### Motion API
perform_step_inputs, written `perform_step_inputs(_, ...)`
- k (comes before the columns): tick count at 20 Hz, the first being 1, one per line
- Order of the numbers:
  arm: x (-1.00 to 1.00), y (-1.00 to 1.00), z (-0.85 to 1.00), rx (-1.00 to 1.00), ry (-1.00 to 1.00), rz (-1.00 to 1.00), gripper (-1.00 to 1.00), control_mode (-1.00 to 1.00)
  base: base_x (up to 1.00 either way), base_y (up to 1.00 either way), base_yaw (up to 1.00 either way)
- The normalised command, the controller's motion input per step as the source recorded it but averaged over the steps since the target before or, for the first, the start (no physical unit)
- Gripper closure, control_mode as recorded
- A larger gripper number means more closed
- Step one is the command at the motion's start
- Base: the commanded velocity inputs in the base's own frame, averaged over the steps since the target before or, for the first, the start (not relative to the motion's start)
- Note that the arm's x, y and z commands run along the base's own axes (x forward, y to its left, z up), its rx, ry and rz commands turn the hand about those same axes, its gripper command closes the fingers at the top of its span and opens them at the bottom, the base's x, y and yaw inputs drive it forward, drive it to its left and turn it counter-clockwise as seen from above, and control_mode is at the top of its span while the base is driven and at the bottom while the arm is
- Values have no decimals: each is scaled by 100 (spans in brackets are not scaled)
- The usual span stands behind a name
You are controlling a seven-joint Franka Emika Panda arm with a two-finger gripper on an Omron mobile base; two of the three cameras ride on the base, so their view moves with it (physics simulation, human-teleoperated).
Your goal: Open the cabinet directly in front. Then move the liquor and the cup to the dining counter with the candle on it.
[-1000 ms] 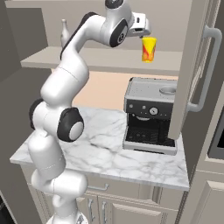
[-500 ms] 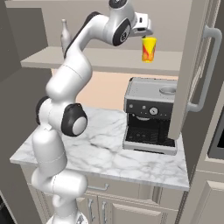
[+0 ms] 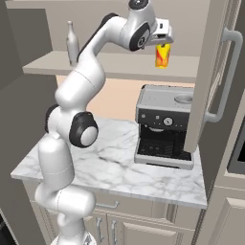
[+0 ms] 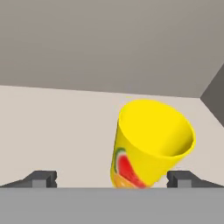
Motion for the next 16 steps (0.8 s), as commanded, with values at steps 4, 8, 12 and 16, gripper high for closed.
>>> perform_step_inputs(4, 0, -4, -3, 0, -3, 0, -100, -100, 0, 0, 0)
perform_step_inputs(8, -7, -2, 0, 0, -34, 0, -100, -100, 0, 0, 0)
perform_step_inputs(12, -2, 0, 0, 0, -15, 0, -100, -100, 0, 0, 0)
perform_step_inputs(16, 1, 0, 0, 0, 0, 0, -100, -100, 0, 0, 0)
